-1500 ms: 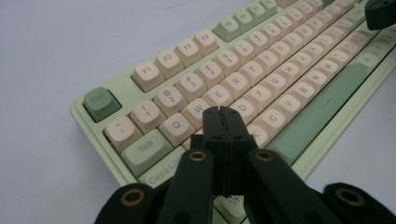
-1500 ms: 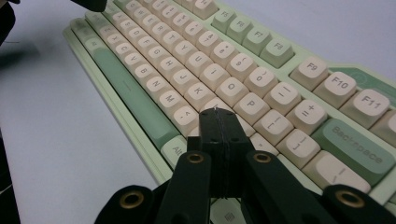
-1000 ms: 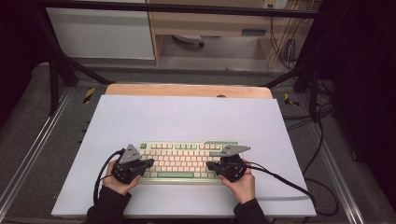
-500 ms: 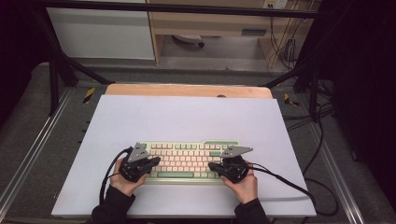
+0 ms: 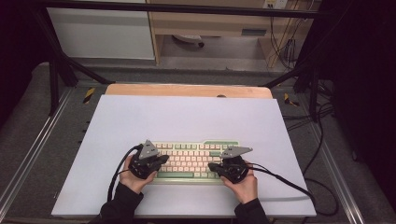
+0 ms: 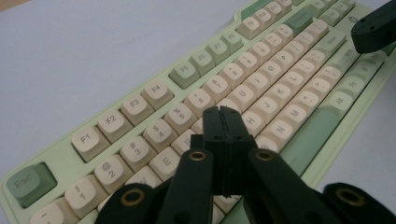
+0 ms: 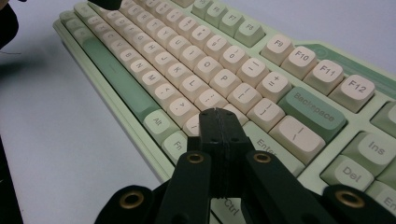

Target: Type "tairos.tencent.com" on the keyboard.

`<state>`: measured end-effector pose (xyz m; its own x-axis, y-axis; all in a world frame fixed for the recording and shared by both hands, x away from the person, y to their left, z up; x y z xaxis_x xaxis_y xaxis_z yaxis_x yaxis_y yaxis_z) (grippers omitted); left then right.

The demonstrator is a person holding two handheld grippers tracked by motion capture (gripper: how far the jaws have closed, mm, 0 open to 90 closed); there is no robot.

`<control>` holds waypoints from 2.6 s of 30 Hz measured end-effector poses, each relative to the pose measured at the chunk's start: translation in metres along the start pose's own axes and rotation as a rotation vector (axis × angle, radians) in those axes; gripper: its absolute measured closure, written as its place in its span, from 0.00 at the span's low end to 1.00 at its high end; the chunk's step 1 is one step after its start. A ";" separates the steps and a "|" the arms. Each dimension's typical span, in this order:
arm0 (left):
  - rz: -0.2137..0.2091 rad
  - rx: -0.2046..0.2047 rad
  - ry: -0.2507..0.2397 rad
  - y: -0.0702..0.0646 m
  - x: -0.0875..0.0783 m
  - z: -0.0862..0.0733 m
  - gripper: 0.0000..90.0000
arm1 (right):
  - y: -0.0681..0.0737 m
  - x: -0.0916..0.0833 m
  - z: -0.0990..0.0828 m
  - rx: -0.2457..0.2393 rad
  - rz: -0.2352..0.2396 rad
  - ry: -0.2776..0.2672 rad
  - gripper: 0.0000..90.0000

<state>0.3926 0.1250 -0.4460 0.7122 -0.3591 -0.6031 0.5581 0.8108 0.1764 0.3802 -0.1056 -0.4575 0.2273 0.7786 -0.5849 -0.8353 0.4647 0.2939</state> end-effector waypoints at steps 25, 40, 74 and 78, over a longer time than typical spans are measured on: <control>0.010 0.002 0.038 -0.004 0.029 -0.001 1.00 | -0.001 0.002 -0.001 -0.001 0.005 0.006 1.00; 0.009 0.008 0.040 -0.005 0.030 -0.003 1.00 | -0.001 0.001 -0.001 -0.001 0.005 0.006 1.00; 0.041 -0.037 0.036 0.020 0.015 -0.013 1.00 | 0.000 0.000 -0.001 -0.006 0.009 0.006 1.00; 0.049 -0.037 0.038 0.022 0.015 -0.013 1.00 | 0.000 0.000 -0.001 -0.006 0.010 0.004 1.00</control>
<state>0.4098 0.1433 -0.4617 0.7214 -0.3013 -0.6235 0.5062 0.8439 0.1779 0.3797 -0.1054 -0.4580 0.2166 0.7814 -0.5852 -0.8404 0.4542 0.2955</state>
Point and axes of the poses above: each handheld gripper's, and its own axes: x roughly forward along the jaws, z roughly out of its top, y roughly to its left, the point moved 6 cm from there along x, roughly forward along the jaws, and after that the axes turned 15 degrees about z, right-handed, at the moved point
